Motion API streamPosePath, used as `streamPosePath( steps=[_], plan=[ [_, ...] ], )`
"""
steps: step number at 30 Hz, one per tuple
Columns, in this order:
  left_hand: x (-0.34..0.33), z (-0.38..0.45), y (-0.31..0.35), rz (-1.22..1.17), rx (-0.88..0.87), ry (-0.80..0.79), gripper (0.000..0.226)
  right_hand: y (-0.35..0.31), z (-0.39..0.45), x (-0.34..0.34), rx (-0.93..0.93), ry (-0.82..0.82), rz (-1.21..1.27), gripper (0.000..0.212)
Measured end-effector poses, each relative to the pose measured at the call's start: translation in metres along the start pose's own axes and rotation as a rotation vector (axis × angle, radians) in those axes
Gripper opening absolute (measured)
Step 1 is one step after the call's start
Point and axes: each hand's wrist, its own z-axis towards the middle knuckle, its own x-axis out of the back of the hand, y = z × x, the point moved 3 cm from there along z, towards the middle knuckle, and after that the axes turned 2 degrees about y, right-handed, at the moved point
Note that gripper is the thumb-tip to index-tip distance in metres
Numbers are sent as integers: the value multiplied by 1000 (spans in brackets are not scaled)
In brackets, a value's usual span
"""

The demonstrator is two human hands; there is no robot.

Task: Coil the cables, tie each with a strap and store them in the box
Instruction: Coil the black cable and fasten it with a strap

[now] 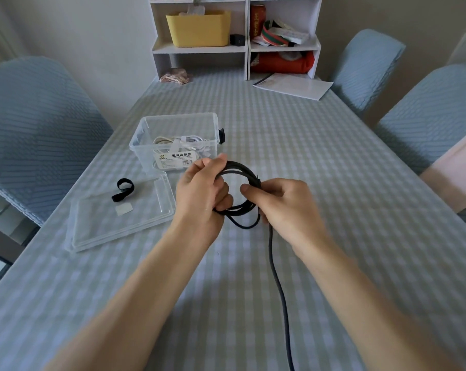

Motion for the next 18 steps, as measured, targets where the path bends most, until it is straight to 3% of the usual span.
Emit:
streamPosePath(
  steps=[4, 6, 18],
  plan=[
    [4, 0, 0, -3, 7, 37, 36, -7, -6, -5, 130, 52, -72, 14],
    [4, -1, -3, 33, 13, 56, 34, -7, -5, -5, 152, 58, -89, 8],
    [7, -4, -12, 141, 114, 67, 28, -2, -4, -12, 362, 3, -312, 26]
  ],
)
